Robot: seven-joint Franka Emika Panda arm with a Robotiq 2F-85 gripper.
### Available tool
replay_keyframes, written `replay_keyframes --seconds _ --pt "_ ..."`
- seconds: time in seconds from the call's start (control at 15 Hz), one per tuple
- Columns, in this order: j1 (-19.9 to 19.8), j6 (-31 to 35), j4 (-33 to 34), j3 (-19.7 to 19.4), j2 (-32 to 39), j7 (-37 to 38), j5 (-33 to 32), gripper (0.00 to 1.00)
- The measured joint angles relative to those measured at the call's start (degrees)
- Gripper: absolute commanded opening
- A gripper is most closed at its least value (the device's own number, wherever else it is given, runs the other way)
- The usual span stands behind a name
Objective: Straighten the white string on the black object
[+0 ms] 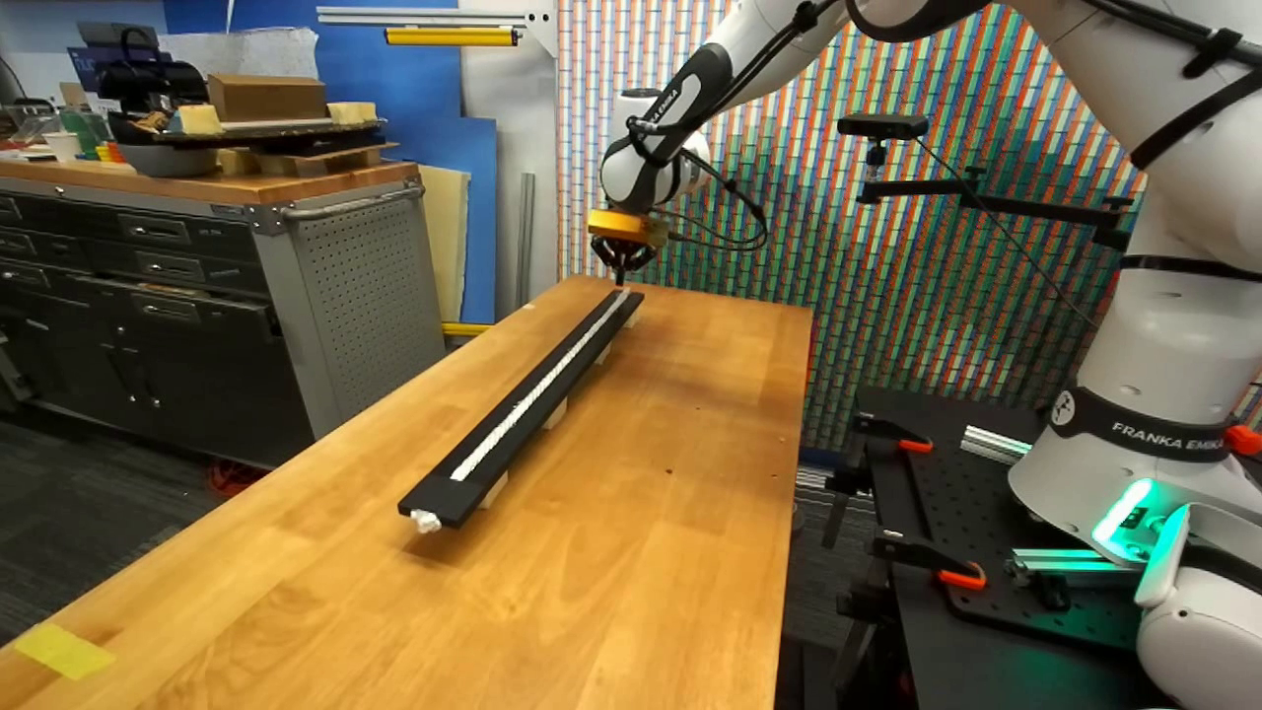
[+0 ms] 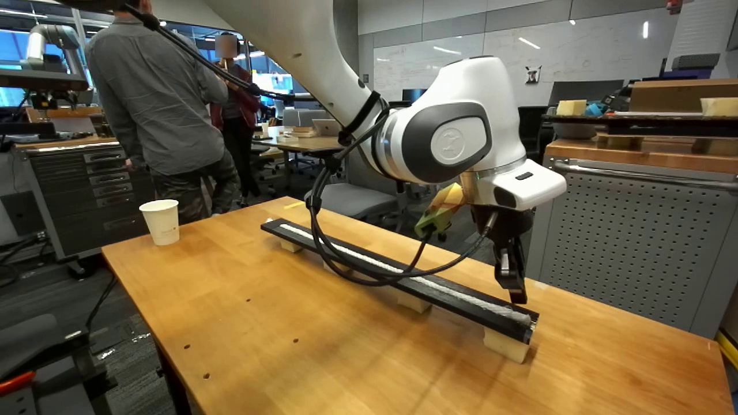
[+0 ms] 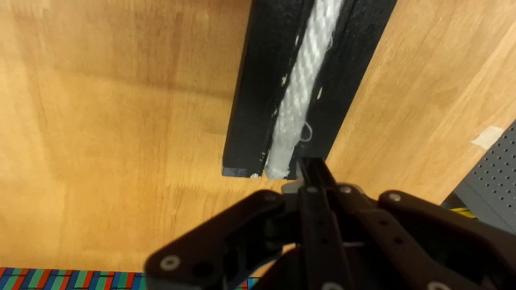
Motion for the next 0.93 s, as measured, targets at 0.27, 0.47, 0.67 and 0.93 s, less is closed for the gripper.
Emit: replay_keyframes --seconds 0.27,0.47,0.67,0.93 --pt "0.00 -2.88 1.76 -0.02 1.10 0.11 0.00 0.00" --pt "-0.02 -4.48 2.99 -0.12 1.89 0.46 0.00 0.00" --pt "-0.27 -6.27 4.46 -0.16 2.82 0.71 0.00 0.00" --pt "-0.84 -8.55 6.44 -0.15 3.71 0.79 0.00 0.00"
